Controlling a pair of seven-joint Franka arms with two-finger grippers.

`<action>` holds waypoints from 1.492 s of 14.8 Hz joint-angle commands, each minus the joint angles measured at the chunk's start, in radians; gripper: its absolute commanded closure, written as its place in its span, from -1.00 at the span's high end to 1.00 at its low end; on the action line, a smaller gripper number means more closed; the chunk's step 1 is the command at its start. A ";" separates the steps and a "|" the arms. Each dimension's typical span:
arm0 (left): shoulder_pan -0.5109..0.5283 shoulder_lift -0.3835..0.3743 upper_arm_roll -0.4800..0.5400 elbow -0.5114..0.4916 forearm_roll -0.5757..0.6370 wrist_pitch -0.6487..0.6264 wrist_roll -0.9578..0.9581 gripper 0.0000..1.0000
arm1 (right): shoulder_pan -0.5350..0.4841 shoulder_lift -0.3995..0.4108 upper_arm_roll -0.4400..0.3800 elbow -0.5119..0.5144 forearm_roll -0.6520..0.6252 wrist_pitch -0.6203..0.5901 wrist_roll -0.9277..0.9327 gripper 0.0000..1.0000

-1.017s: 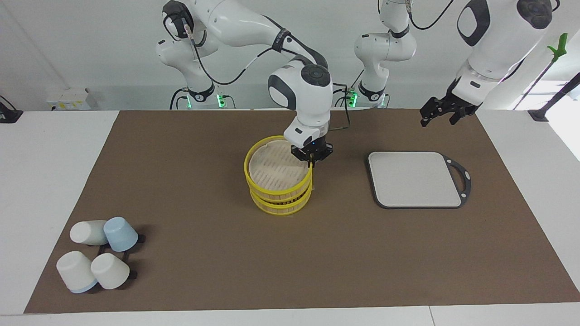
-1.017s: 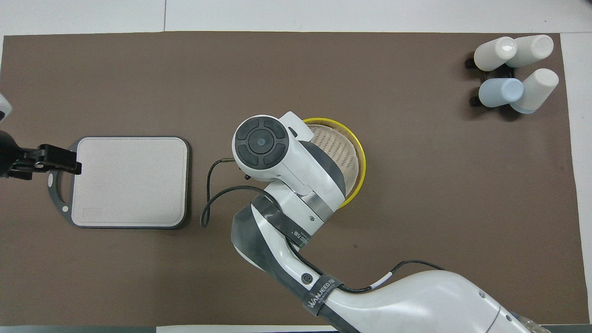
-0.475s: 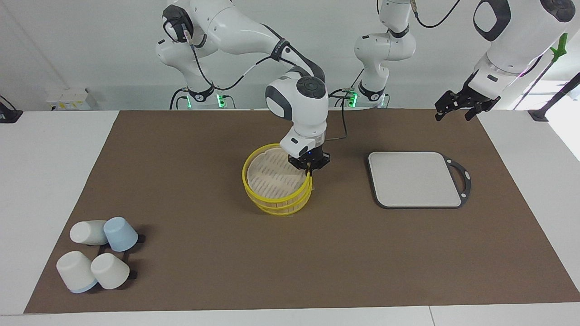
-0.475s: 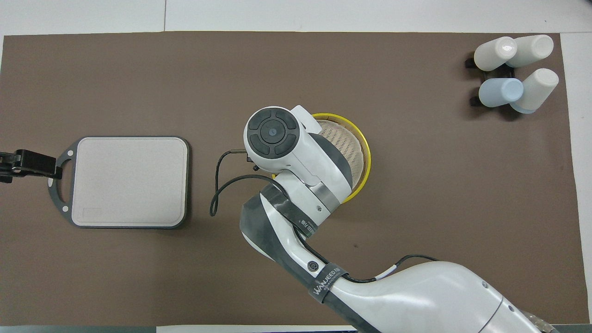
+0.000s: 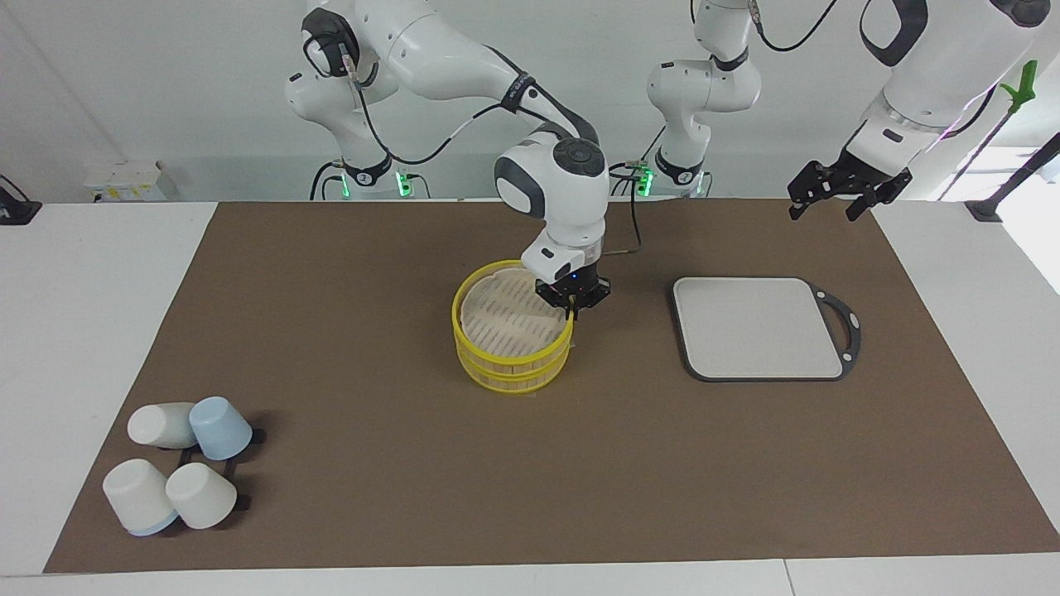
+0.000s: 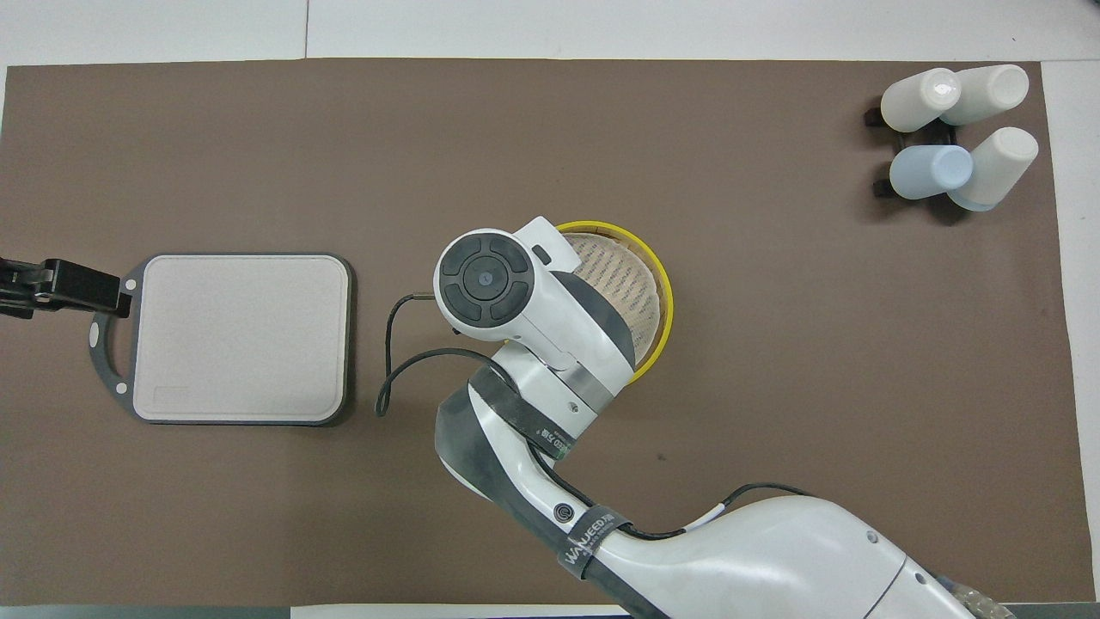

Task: Place bun in steamer

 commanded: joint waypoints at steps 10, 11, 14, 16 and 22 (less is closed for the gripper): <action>-0.016 0.027 0.013 0.055 0.016 -0.038 0.004 1.00 | -0.124 -0.119 0.010 0.099 0.016 -0.210 -0.058 1.00; -0.016 0.027 0.012 0.053 0.016 -0.038 0.003 1.00 | -0.164 -0.168 0.011 0.098 0.018 -0.280 -0.092 1.00; -0.013 0.022 0.012 0.050 0.016 -0.035 0.001 1.00 | -0.288 -0.291 0.012 0.076 0.027 -0.478 -0.192 1.00; -0.013 0.023 0.012 0.050 0.016 -0.029 0.001 1.00 | -0.349 -0.372 0.011 0.044 0.029 -0.604 -0.334 1.00; -0.012 0.020 0.012 0.049 0.016 -0.030 0.001 1.00 | -0.385 -0.558 -0.127 -0.146 0.154 -0.586 -0.567 1.00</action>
